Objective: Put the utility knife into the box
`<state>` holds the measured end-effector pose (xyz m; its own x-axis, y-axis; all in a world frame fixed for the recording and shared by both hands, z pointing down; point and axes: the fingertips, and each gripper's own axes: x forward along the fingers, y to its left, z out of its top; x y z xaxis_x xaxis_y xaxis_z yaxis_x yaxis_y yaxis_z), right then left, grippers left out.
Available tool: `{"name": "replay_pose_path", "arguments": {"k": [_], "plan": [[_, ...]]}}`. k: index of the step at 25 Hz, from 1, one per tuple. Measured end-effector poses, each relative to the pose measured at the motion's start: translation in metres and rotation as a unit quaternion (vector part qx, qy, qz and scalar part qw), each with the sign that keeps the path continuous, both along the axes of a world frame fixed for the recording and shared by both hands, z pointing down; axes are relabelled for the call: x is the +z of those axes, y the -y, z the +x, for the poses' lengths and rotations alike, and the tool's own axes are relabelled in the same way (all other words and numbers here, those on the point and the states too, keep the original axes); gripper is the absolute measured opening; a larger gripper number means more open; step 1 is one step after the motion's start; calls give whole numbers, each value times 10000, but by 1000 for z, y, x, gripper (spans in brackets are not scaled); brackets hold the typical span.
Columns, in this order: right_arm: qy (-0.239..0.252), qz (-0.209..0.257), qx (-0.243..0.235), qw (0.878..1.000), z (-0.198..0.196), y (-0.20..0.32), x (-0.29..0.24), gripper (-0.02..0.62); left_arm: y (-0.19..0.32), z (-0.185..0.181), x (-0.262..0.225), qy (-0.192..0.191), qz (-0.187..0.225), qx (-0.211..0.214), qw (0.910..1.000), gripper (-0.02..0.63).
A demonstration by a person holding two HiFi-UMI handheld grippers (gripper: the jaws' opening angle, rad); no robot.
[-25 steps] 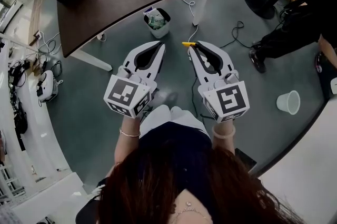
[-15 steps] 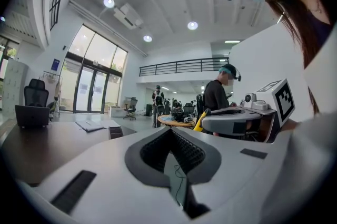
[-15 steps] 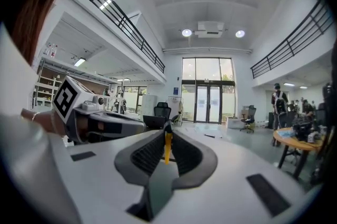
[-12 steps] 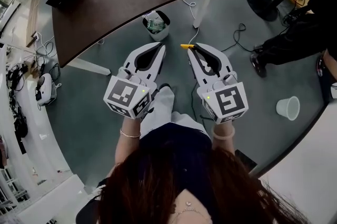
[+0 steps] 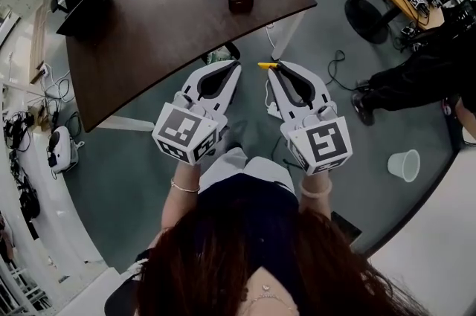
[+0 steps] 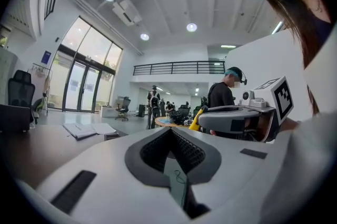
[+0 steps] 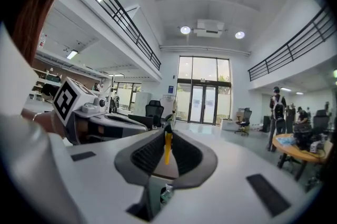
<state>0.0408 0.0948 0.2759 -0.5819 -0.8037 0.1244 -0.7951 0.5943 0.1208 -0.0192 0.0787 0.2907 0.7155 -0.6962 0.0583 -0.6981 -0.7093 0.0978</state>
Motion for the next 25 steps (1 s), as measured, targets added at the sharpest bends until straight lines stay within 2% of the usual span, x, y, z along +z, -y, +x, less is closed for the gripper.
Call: {"name": "replay_pose_path", "arguments": {"k": [9, 19, 25], "plan": [[17, -142, -32, 9999, -10, 75, 11, 51, 79, -5, 12, -41, -159, 63, 9998, 0], [106, -102, -222, 9996, 11, 221, 20, 52, 218, 11, 25, 23, -182, -174, 9997, 0], [111, -193, -528, 9984, 17, 292, 29, 52, 286, 14, 26, 32, -154, -466, 9988, 0]]}}
